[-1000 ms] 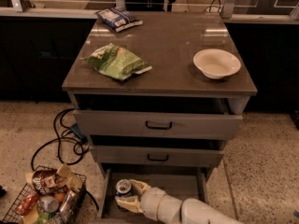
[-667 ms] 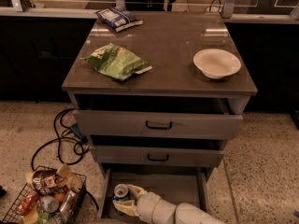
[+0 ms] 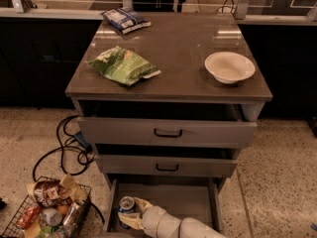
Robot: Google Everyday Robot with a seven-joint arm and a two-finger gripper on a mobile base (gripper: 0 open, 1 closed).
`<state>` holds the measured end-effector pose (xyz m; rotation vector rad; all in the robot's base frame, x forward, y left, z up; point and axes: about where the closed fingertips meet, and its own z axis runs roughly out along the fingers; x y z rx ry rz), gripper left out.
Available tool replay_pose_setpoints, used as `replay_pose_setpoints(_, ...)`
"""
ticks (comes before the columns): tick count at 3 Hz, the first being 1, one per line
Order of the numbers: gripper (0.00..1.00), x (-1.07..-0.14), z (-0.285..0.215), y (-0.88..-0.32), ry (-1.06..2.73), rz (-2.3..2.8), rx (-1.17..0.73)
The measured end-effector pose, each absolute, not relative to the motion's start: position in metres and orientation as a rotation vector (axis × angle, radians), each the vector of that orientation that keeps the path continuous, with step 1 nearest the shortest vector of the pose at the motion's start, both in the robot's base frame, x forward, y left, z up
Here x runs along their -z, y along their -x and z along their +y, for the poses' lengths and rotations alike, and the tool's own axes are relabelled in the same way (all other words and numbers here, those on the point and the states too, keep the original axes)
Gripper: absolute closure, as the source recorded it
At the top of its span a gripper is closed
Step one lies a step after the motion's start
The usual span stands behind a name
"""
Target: Place pepsi can into bottom drawer
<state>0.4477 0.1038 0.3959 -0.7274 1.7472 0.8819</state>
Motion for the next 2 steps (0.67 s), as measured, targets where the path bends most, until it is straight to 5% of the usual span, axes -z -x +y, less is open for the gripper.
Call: replay_pose_setpoints(2, 1.00, -0.328, 0.089, -0.480, 0.720, 1.785, -0.768)
